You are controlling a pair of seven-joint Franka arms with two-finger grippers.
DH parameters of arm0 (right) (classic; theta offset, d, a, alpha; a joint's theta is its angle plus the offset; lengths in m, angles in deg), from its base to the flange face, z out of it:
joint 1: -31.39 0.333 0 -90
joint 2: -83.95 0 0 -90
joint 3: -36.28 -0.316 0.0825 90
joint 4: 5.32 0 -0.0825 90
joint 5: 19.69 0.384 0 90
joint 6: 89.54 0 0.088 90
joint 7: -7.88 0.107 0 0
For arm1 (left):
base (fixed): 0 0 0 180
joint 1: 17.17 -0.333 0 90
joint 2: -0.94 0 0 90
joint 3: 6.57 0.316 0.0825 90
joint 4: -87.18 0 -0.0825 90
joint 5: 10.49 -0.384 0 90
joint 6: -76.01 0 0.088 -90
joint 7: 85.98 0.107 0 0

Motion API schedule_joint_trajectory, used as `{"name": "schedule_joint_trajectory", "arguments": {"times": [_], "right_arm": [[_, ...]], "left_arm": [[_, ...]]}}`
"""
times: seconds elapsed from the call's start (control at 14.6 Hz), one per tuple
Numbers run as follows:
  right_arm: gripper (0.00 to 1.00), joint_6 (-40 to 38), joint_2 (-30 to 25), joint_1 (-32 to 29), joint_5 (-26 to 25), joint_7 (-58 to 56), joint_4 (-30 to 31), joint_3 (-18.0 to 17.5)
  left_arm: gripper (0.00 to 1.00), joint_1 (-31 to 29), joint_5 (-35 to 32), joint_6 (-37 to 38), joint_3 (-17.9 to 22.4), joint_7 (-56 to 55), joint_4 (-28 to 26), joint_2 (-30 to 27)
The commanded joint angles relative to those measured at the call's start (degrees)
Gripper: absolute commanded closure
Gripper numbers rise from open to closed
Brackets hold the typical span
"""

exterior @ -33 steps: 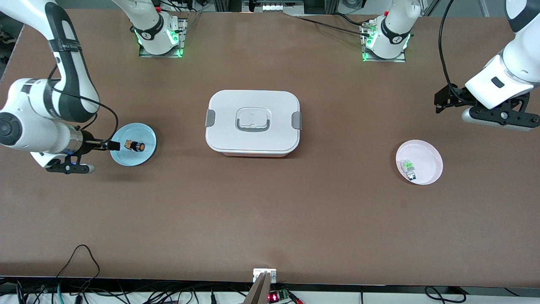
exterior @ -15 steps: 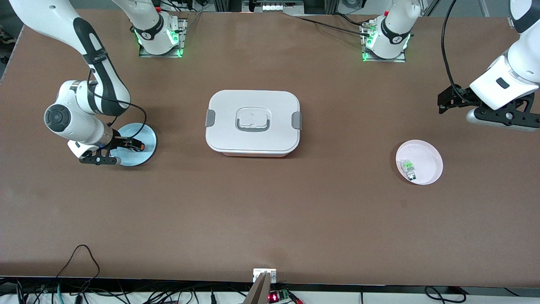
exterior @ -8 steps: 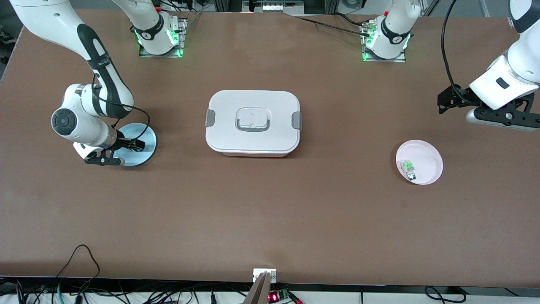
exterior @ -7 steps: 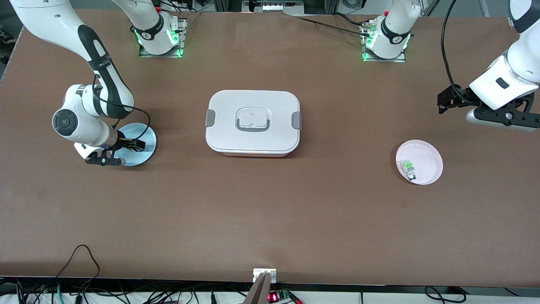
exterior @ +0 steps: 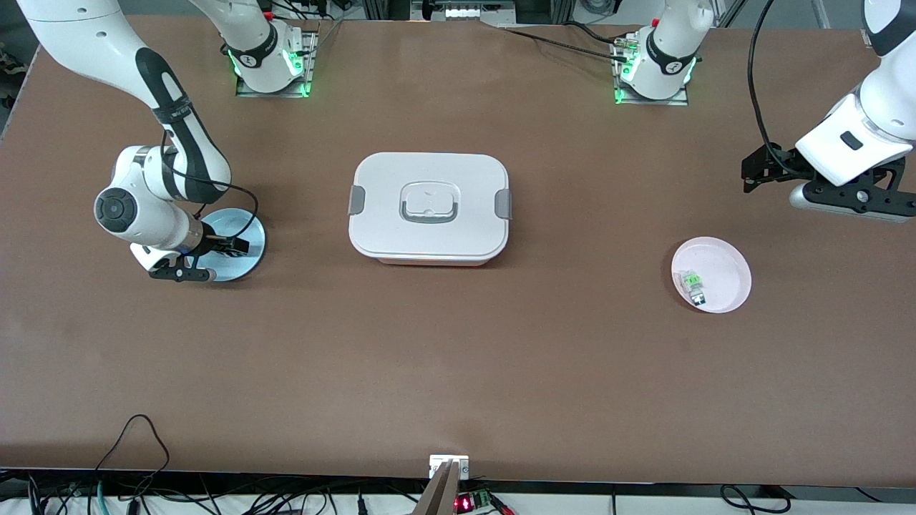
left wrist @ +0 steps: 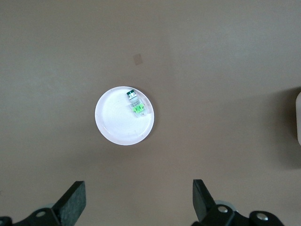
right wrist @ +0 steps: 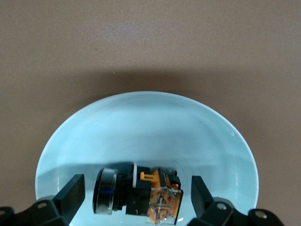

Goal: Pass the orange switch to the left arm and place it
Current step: 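Lower the right gripper and close it on the orange switch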

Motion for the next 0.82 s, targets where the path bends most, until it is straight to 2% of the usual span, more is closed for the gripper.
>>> {"name": "schedule_joint_trajectory", "arguments": {"times": [0.0,0.21,0.27,0.55,0.75], "right_arm": [[0.00,1.6,0.6,0.0,0.5,0.2,0.6,-0.3],[0.03,1.3,0.5,0.0,0.5,0.1,0.6,-0.3],[0.08,1.1,0.4,0.0,0.5,-0.1,0.6,-0.3],[0.48,0.1,0.1,0.0,0.4,-1.2,0.5,-0.3],[0.59,-0.2,0.1,-0.1,0.4,-1.2,0.5,-0.3]], "left_arm": [[0.00,0.0,-1.4,1.2,-0.1,0.1,1.5,0.3],[0.00,0.0,-1.4,1.2,-0.1,0.1,1.5,0.4],[0.00,0.0,-1.4,1.2,-0.1,0.1,1.5,0.3],[0.00,0.0,-1.4,1.2,-0.1,0.1,1.5,0.3],[0.00,0.0,-1.4,1.2,-0.1,0.1,1.5,0.3]]}}
